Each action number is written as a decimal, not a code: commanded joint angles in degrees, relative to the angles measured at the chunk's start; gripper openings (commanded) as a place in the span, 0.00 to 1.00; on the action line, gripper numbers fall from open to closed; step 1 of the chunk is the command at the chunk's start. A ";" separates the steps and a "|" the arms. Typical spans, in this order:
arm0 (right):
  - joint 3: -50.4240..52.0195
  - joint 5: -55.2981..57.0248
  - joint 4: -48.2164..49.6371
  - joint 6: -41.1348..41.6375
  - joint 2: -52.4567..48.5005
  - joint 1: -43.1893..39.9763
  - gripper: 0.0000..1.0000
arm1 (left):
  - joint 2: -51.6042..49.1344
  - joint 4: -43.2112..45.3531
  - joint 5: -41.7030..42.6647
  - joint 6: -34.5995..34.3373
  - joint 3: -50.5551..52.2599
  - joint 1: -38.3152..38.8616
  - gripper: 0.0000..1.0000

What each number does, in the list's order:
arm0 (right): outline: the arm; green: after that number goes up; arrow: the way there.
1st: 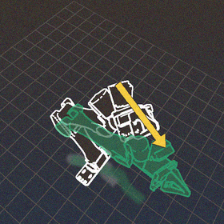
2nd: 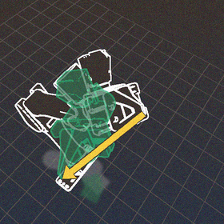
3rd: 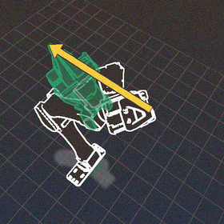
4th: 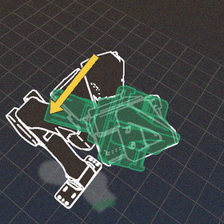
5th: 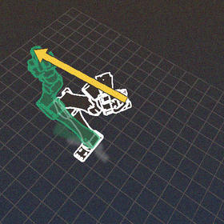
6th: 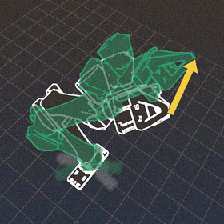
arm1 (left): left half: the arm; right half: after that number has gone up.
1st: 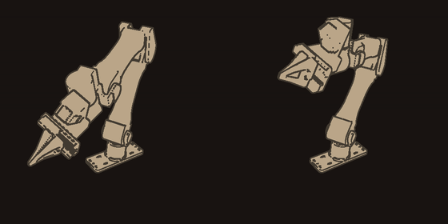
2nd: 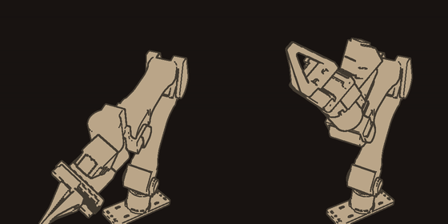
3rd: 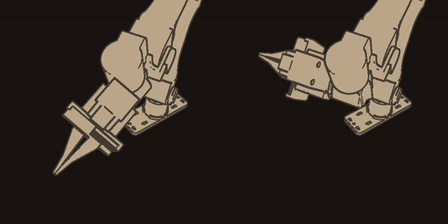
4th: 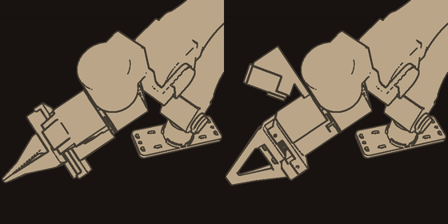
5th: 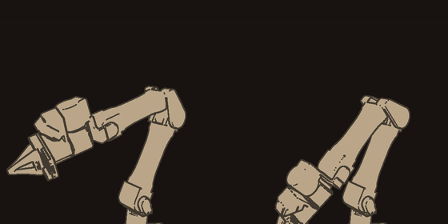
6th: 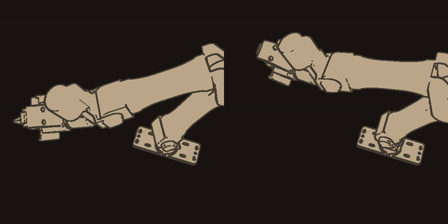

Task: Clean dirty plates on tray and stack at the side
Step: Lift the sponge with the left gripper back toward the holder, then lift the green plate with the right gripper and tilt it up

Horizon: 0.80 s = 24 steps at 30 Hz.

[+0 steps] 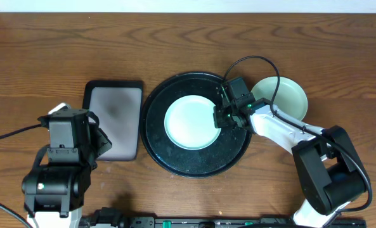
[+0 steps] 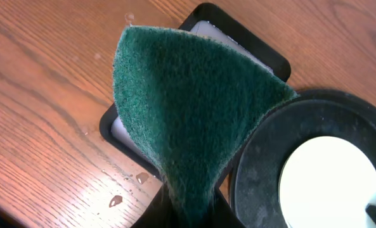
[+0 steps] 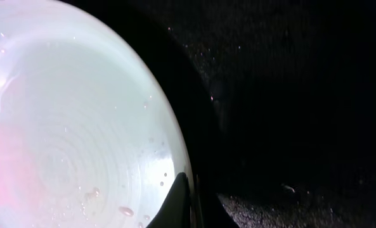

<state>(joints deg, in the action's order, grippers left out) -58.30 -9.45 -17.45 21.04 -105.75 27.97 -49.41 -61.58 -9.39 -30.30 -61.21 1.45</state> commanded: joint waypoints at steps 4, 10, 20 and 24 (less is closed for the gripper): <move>-2.84 1.07 -1.88 -0.52 0.52 -0.61 0.01 | 0.61 -0.11 -0.11 3.89 0.04 -0.42 0.07; -10.71 3.21 -8.52 -1.97 3.76 -0.66 0.01 | 0.59 -0.85 -0.11 5.03 0.04 -0.42 0.07; -18.73 24.37 -11.89 -12.70 4.52 9.27 0.01 | 0.55 -1.20 -0.11 7.10 0.04 -0.42 0.08; -20.87 40.44 -11.69 -18.51 4.81 16.92 0.01 | 0.52 -1.18 -0.11 7.39 0.04 -0.42 0.08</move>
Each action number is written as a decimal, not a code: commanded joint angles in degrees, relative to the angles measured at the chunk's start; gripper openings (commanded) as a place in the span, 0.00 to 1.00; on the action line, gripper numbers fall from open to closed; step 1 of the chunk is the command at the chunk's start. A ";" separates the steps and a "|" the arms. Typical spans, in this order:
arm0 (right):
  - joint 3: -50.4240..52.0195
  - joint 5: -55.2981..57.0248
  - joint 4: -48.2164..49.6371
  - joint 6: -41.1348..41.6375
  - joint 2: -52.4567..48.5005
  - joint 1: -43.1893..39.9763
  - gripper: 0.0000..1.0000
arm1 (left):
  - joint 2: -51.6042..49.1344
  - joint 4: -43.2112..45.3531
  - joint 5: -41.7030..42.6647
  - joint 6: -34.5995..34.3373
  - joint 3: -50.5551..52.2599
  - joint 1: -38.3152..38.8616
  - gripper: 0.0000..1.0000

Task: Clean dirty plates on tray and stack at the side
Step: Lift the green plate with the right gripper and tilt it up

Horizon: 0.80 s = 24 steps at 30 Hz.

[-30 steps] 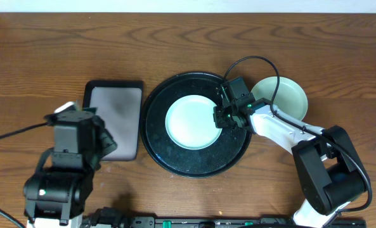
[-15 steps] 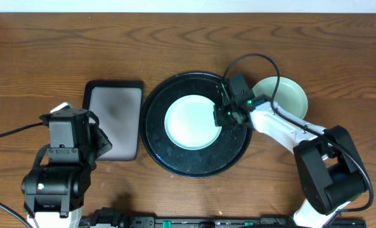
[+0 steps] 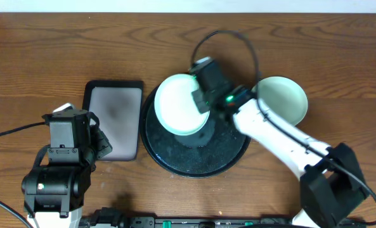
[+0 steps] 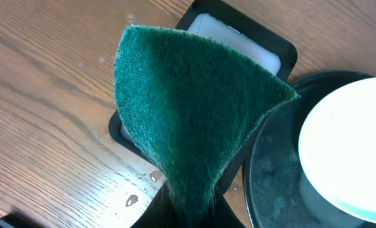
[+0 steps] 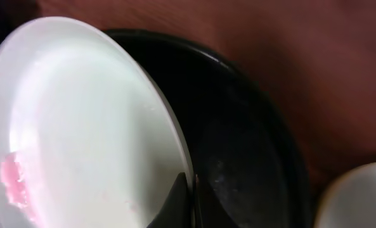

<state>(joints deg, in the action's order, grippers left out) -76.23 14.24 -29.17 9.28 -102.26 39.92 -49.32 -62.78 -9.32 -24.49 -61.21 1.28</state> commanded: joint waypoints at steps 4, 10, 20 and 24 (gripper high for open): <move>-4.02 34.71 2.54 -15.17 1.44 11.76 0.01 | 0.35 0.00 -0.17 1.57 0.04 -0.24 0.07; -4.02 51.87 12.87 -32.39 1.44 20.13 0.01 | 0.35 -0.13 -0.17 1.57 0.52 -0.24 0.07; -4.02 53.90 22.36 -42.21 1.44 22.80 0.01 | 0.35 -0.13 -0.17 1.55 0.74 -0.24 0.07; -4.02 53.83 23.04 -42.58 1.44 22.82 0.01 | 0.35 -0.09 -0.17 1.55 0.74 -0.24 0.07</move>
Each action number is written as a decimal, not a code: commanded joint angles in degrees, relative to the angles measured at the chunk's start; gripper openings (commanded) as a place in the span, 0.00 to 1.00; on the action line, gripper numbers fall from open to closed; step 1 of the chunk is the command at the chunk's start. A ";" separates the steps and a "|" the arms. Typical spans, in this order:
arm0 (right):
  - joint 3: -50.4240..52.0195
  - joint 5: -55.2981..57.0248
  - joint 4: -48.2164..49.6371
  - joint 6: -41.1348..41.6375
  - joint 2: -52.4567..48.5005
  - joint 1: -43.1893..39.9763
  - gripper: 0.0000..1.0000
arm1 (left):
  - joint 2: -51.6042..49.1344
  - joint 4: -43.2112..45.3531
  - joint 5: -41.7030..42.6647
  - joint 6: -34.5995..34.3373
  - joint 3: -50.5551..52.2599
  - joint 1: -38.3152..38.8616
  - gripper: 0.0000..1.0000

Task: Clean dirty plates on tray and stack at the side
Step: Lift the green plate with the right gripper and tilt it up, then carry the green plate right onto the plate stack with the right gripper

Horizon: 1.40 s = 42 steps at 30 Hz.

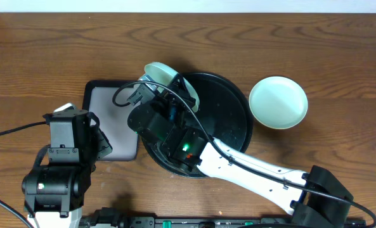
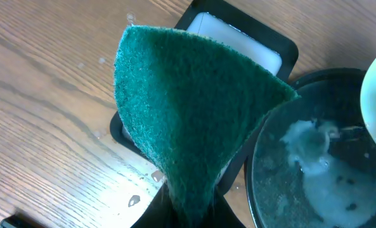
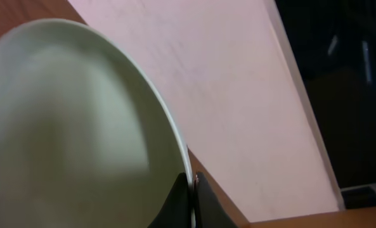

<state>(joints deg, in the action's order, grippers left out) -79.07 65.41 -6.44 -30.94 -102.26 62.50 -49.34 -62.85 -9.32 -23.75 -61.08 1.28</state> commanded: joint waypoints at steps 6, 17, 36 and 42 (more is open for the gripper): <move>-1.16 3.19 0.11 -1.22 1.44 0.24 0.01 | 0.37 0.11 -0.17 0.81 0.61 -0.24 0.07; -1.14 -14.95 -13.81 26.95 1.44 -4.17 0.01 | 0.37 0.13 -0.17 0.81 0.61 -0.24 0.07; -1.14 -79.19 -33.48 48.00 10.73 -42.12 0.01 | -12.37 8.59 -0.17 3.76 0.66 -0.24 0.08; -1.01 -78.03 -43.93 42.86 10.62 -54.49 0.01 | -23.08 13.77 -0.17 5.14 0.66 -0.24 0.07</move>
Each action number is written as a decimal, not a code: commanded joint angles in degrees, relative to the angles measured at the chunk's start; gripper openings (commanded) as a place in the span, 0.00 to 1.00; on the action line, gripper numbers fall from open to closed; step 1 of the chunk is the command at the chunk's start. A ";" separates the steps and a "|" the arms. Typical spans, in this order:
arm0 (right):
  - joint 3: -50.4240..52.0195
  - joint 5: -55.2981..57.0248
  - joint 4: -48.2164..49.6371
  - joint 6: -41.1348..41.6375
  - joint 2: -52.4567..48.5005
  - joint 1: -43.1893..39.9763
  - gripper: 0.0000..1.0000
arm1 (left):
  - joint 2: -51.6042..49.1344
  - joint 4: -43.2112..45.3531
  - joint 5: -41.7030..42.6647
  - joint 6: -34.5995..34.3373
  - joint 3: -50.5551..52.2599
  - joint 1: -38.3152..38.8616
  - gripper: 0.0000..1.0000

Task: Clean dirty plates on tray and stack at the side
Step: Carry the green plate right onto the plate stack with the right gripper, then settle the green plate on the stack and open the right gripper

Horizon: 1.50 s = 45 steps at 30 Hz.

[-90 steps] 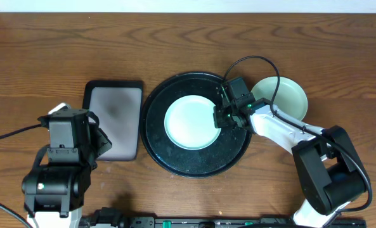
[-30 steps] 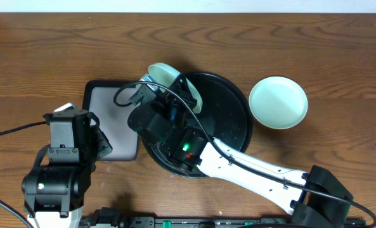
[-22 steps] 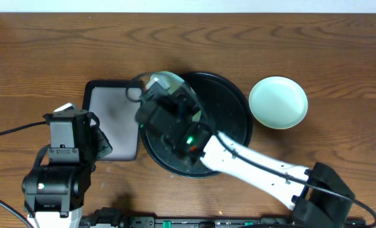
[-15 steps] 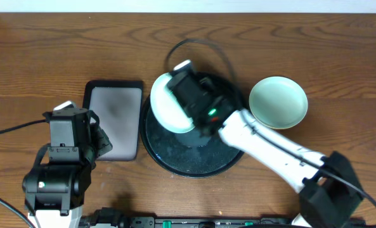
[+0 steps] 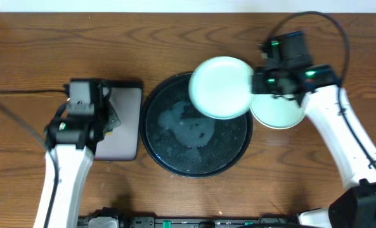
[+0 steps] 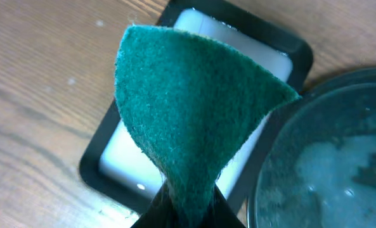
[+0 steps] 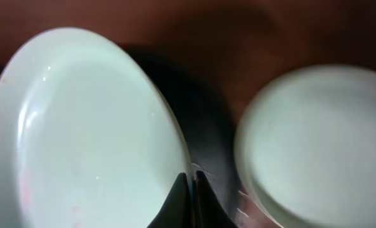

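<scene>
A pale green plate (image 5: 219, 87) hangs over the upper right rim of the round black tray (image 5: 175, 149), my right gripper (image 5: 253, 85) shut on its right edge. In the right wrist view the plate (image 7: 80, 126) fills the left, pinched between the fingertips (image 7: 189, 190). A second pale plate (image 5: 281, 114) lies on the table just right of the tray, partly under the held one. My left gripper (image 6: 186, 206) is shut on a green scouring pad (image 6: 188, 114), held above the rectangular dish (image 6: 289, 54).
The black rectangular dish (image 5: 125, 136) with a pale grey inside sits left of the round tray. The tray's floor (image 6: 340, 152) is wet with a soapy film. Bare wooden table (image 5: 61, 44) lies all around, and the right arm reaches in from the lower right.
The right gripper, with the plate in it, has gone from the tray's upper left, by the rectangular dish, to the tray's upper right beside the second plate. The left arm now reaches further over the dish.
The plate lay flat in the round tray with my right gripper on its right rim. Then it was lifted over the tray's far side, then held tilted at the upper left. Now it hangs beside the plate on the table. The left gripper kept hold of the pad throughout.
</scene>
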<state>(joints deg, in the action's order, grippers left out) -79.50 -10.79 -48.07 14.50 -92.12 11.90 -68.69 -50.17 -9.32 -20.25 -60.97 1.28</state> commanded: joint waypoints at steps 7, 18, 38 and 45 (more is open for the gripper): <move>2.99 12.39 -7.02 -1.64 0.24 -12.70 0.01 | -13.86 5.44 -0.17 3.78 0.55 -0.24 0.08; 17.94 15.52 10.03 -0.37 0.24 -16.59 0.01 | -21.99 8.57 -0.17 4.68 0.55 -0.24 0.07; 23.06 25.35 16.55 0.66 0.24 -16.74 0.01 | -22.32 11.72 -0.20 5.20 1.20 -0.24 0.08; 23.06 25.27 16.37 0.92 0.24 -16.74 0.01 | -22.32 11.69 -0.17 5.20 1.68 -0.24 0.08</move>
<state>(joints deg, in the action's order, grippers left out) -56.84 12.51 -31.66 14.52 -92.23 -4.60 -90.65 -38.57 -9.17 -15.16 -60.34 1.28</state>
